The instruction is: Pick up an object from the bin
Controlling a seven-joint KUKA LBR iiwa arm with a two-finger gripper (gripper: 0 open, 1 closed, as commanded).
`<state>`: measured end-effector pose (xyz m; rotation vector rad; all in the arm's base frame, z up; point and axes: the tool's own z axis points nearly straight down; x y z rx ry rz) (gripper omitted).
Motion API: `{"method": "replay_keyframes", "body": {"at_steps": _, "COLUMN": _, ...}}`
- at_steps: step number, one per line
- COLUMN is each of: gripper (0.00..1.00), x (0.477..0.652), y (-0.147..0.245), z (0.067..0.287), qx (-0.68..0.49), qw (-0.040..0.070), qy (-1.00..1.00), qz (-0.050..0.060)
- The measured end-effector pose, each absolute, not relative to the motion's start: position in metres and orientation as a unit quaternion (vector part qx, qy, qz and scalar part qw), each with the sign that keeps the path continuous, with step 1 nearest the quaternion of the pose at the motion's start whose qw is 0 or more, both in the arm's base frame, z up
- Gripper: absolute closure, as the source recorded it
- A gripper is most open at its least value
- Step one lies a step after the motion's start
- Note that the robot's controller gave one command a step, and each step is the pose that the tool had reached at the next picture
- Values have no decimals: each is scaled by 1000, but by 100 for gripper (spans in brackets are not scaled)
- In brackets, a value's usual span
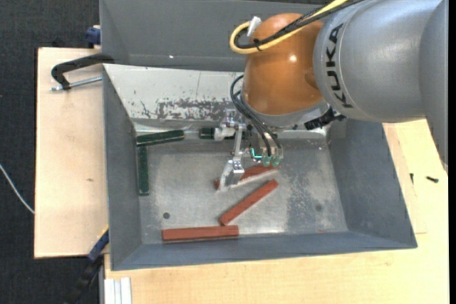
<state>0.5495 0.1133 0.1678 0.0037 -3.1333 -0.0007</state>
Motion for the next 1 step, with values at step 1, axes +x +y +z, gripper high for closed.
{"method": "replay_keyframes", "body": {"at_steps": 1, "gripper": 0, "x": 551, "y": 113, "z": 172, "qx": 1, "qw": 0, "qy": -1000, "qz": -1}}
